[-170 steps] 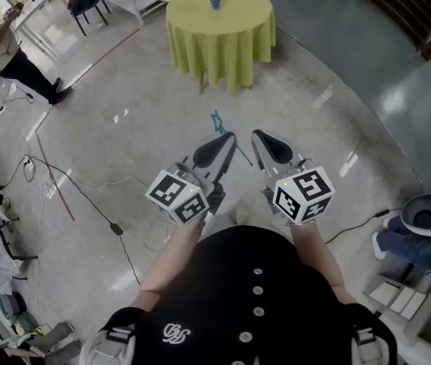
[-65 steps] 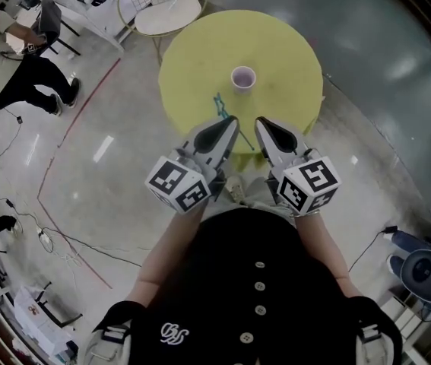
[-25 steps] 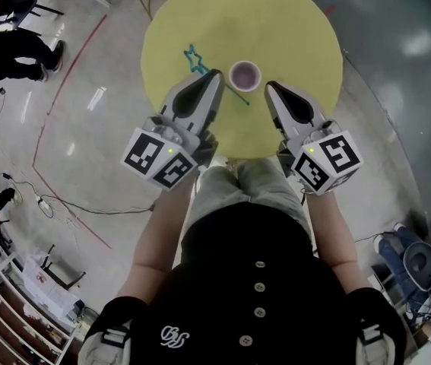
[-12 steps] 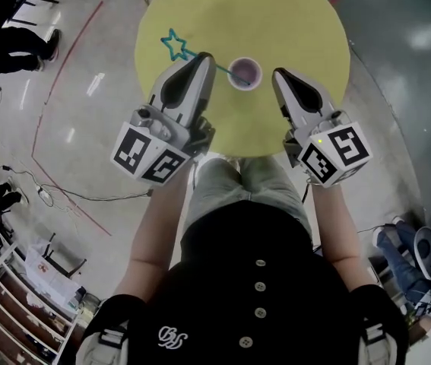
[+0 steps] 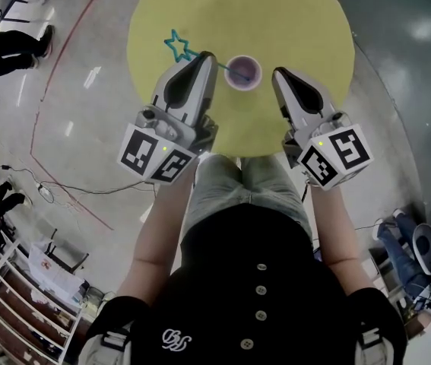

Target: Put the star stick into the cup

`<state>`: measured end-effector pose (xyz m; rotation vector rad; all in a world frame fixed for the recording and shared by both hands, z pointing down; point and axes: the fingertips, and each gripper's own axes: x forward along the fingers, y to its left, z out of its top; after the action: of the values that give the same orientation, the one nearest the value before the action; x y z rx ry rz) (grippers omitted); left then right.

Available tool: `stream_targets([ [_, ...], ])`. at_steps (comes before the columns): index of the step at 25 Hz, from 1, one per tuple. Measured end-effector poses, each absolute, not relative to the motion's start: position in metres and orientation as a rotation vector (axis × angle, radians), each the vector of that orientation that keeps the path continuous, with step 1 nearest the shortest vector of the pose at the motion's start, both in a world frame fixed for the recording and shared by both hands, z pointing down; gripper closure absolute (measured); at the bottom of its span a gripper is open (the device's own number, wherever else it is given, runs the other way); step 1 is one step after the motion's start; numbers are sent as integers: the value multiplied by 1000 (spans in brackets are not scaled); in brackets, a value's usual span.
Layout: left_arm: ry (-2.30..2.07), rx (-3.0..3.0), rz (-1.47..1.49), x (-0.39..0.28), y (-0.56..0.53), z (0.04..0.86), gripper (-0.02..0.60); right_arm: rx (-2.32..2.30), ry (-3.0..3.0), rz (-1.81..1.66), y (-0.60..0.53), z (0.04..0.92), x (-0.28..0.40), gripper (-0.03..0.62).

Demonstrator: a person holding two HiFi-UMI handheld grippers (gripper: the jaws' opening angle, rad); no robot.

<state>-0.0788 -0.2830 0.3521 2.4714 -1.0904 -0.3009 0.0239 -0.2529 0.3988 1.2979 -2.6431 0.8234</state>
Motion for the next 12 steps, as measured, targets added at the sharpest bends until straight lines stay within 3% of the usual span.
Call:
stream_targets([
  [12,-1121,2466,-287,-62,-298,380,568,1263,-2624,900,-263,422,29,591],
])
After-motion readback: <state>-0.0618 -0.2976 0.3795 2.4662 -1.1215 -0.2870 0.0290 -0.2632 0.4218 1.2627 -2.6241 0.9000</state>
